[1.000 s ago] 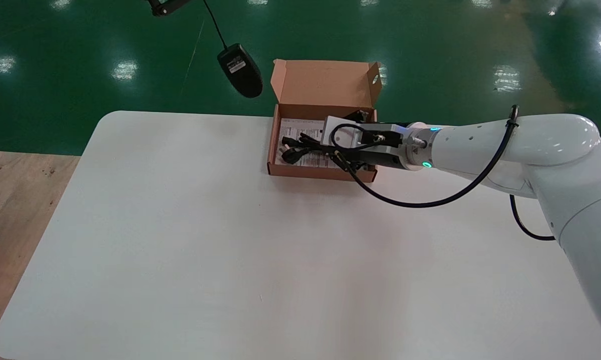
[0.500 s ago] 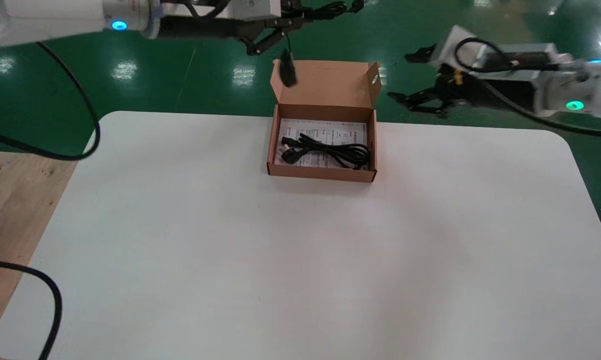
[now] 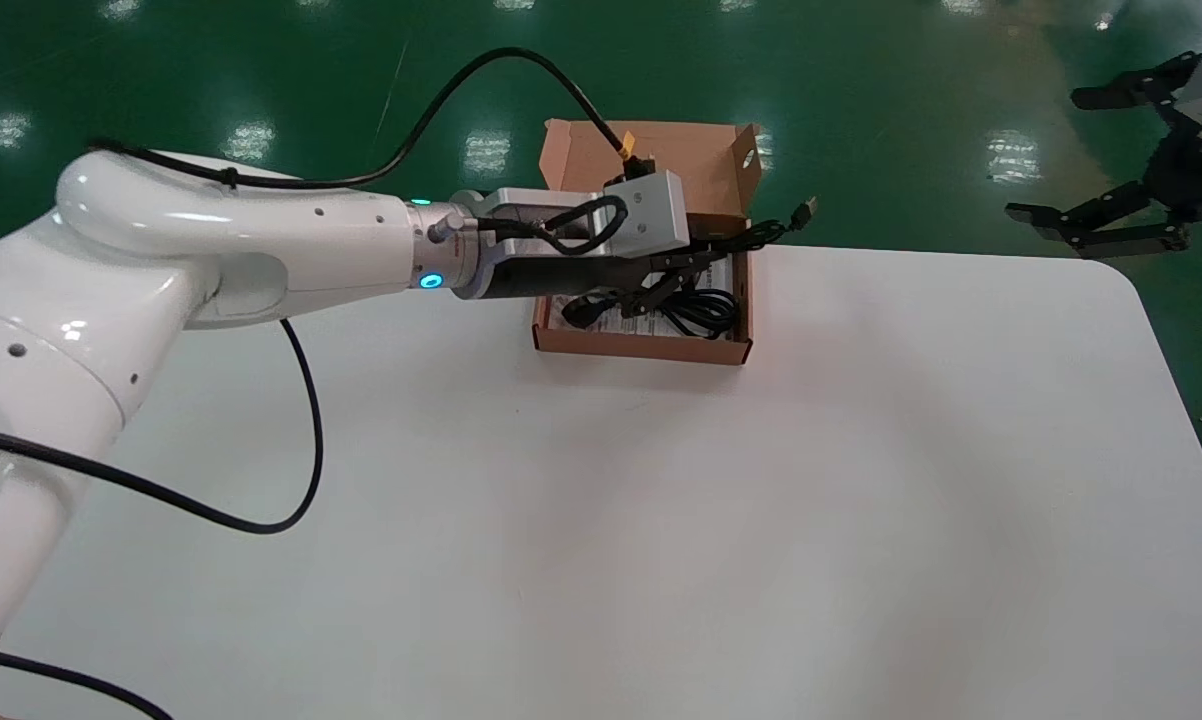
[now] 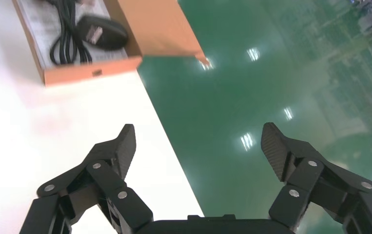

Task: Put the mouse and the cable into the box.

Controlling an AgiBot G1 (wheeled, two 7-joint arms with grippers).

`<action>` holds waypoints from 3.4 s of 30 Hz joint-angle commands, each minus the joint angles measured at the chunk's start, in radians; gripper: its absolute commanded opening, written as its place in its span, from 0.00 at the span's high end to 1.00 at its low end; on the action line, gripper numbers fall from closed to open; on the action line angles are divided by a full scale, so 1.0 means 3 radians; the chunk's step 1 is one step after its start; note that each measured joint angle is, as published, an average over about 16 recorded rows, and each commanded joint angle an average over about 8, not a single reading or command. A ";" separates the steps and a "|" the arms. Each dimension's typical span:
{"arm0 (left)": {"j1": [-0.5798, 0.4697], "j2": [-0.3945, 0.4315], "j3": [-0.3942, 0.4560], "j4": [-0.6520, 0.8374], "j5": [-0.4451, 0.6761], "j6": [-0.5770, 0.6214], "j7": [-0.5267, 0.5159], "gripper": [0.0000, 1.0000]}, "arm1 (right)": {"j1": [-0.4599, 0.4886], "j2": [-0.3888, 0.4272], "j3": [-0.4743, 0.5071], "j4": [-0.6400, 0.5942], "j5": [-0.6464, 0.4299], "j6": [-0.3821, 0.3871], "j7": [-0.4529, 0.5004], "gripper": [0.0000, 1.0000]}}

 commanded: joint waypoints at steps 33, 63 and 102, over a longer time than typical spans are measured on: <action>0.0327 -0.0038 0.0501 0.0374 -0.0667 -0.1024 -0.1928 0.00 | -0.0100 0.0381 -0.0076 0.0605 -0.0081 -0.0226 0.0368 0.00; 0.1118 -0.1127 -0.0521 -0.1117 -0.1024 0.0189 -0.2109 0.00 | -0.1304 0.0521 0.0504 0.1963 0.0871 -0.0448 0.1242 0.00; 0.2203 -0.2619 -0.1917 -0.3165 -0.1516 0.1845 -0.2357 0.00 | -0.2994 0.0721 0.1314 0.3871 0.2202 -0.0767 0.2451 0.00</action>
